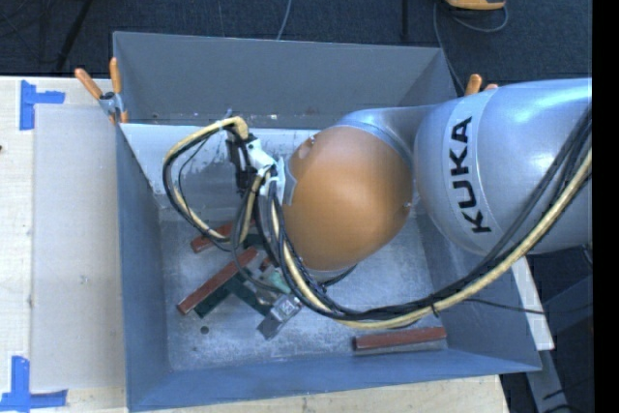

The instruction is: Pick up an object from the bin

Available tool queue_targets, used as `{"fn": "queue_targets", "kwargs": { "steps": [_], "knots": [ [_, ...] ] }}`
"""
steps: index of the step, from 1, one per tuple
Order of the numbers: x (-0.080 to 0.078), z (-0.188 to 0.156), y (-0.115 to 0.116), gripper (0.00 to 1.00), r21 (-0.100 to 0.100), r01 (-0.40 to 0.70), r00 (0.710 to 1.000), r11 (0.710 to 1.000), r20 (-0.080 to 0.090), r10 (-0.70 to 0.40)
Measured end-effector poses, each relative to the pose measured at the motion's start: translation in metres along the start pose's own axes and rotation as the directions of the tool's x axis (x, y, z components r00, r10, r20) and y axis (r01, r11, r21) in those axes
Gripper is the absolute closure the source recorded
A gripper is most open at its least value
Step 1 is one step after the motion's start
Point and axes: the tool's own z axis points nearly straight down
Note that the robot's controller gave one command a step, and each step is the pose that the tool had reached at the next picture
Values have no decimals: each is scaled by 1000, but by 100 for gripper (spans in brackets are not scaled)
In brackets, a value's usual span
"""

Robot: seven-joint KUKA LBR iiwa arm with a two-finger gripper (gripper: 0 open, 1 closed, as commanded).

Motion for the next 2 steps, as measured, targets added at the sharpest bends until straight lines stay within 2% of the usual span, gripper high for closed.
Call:
{"fn": "queue_targets", "kwargs": {
  "steps": [1,2],
  "knots": [
    [7,-64,-50,100,7,14,1000,1000,-1,-14],
    [4,-4,-77,100,-8,-11,1000,1000,4,11]
  ]
}}
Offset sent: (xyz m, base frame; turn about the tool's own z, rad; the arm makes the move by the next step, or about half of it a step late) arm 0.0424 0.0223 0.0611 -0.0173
